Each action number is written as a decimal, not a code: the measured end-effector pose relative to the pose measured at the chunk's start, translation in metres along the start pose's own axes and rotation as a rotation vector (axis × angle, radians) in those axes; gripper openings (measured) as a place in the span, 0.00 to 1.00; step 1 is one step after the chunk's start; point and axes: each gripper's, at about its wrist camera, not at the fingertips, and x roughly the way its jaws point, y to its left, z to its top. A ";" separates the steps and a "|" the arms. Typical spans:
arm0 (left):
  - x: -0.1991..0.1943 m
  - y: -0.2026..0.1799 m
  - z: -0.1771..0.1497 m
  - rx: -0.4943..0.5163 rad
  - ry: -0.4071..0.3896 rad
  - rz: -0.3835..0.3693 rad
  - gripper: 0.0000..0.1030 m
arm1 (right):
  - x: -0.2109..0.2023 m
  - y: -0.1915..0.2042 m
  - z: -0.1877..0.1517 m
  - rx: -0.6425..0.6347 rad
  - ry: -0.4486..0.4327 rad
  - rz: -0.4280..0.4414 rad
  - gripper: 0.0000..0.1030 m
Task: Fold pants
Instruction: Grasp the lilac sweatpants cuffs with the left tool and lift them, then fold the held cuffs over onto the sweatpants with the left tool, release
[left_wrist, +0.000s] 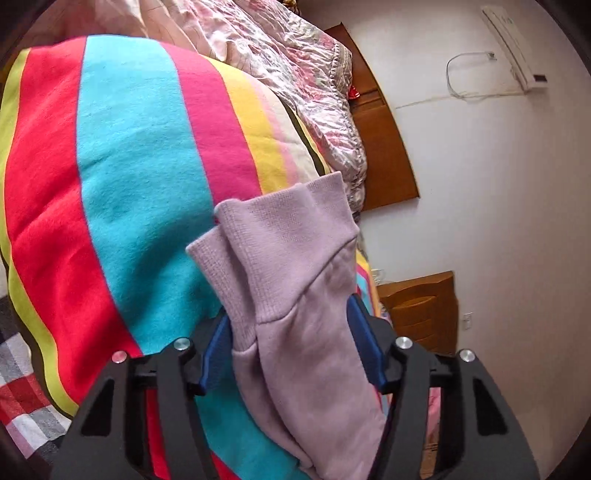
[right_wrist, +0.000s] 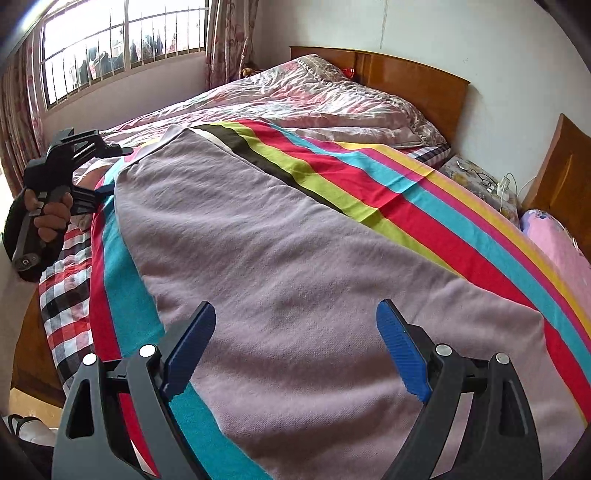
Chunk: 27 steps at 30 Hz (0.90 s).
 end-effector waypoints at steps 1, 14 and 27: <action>0.002 -0.007 0.000 0.022 -0.002 0.030 0.54 | 0.000 -0.001 -0.001 0.006 0.002 0.000 0.83; -0.039 -0.095 0.009 0.410 -0.139 0.009 0.12 | -0.011 -0.067 -0.021 0.179 -0.007 -0.120 0.83; -0.003 0.013 0.010 0.133 -0.015 -0.022 0.47 | 0.019 -0.110 -0.061 0.312 0.092 -0.168 0.86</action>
